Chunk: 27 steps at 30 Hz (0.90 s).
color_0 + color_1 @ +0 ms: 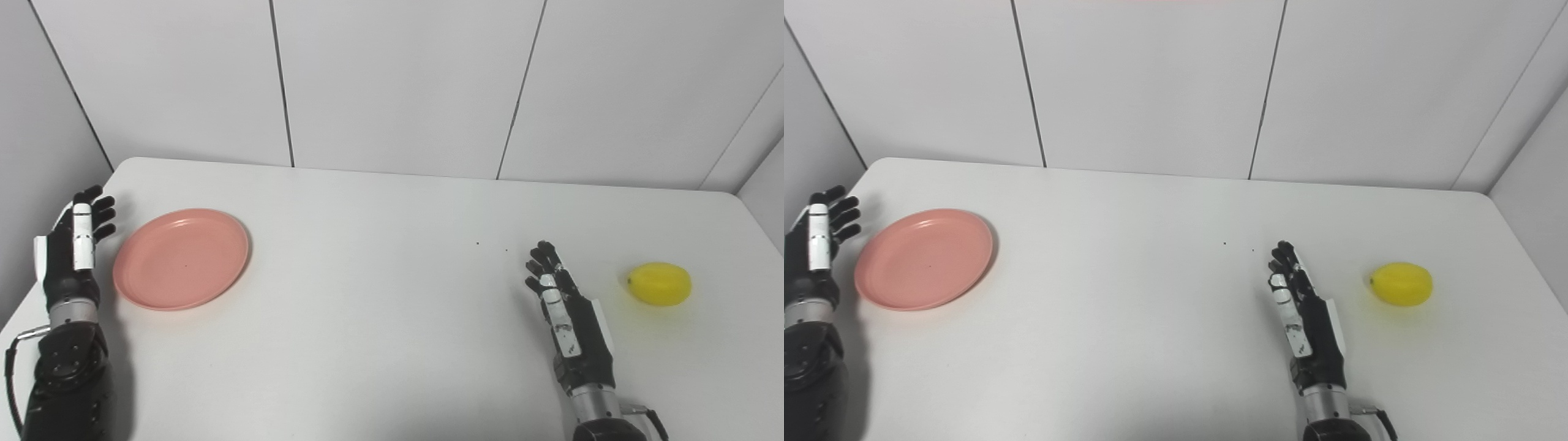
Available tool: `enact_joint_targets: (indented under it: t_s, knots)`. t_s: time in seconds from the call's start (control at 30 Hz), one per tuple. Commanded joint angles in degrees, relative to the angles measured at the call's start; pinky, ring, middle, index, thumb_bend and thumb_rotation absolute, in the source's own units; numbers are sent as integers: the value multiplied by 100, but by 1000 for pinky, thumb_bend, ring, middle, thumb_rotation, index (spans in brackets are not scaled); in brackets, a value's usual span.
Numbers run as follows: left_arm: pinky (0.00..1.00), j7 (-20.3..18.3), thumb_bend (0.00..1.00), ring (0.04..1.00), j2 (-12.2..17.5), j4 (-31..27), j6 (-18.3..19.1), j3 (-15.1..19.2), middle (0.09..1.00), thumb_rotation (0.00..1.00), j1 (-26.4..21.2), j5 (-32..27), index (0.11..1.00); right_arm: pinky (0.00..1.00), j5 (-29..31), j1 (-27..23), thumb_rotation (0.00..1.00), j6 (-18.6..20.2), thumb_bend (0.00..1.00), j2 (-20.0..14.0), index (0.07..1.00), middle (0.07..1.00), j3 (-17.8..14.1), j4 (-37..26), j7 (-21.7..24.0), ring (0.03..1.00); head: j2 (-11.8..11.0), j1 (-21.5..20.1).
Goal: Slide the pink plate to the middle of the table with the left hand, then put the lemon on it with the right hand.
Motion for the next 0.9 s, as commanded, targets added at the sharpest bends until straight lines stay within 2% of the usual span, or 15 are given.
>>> enact_joint_targets:
  t_s: [0.0,0.17,0.33,0.5,0.6,0.73,0.87]
  knots:
    - [773,66,563,796,151,101,-410,-3,784,1000,-265,-33,772,922,41,-89,837,-275,498,-19,924,930,-28,-115,47,928,4,3]
    - [801,-20,572,816,112,398,-603,-78,804,1000,-309,-77,791,923,118,-81,833,-215,509,-27,925,928,-29,-136,78,928,14,11]
    - [829,52,578,837,61,592,-625,-194,828,1000,-337,7,815,925,75,-88,825,-230,503,-25,921,927,-36,-130,47,928,4,39]
    - [854,98,574,862,15,610,-479,-331,846,1000,-327,85,832,913,99,-97,823,-258,498,1,921,926,-55,-126,33,923,5,45]
    - [834,132,576,854,-30,558,-424,-382,837,1000,-331,115,825,921,169,-101,812,-207,502,16,921,928,-71,-143,46,926,7,45]
    - [832,73,546,841,-106,491,-465,-424,824,1000,-342,30,811,926,177,-107,821,-235,496,-1,928,932,-70,-132,64,928,3,44]
    - [837,-16,548,837,-220,307,-278,-406,818,1000,-339,-180,801,928,152,-106,826,-260,505,-17,932,935,-67,-128,49,930,8,52]
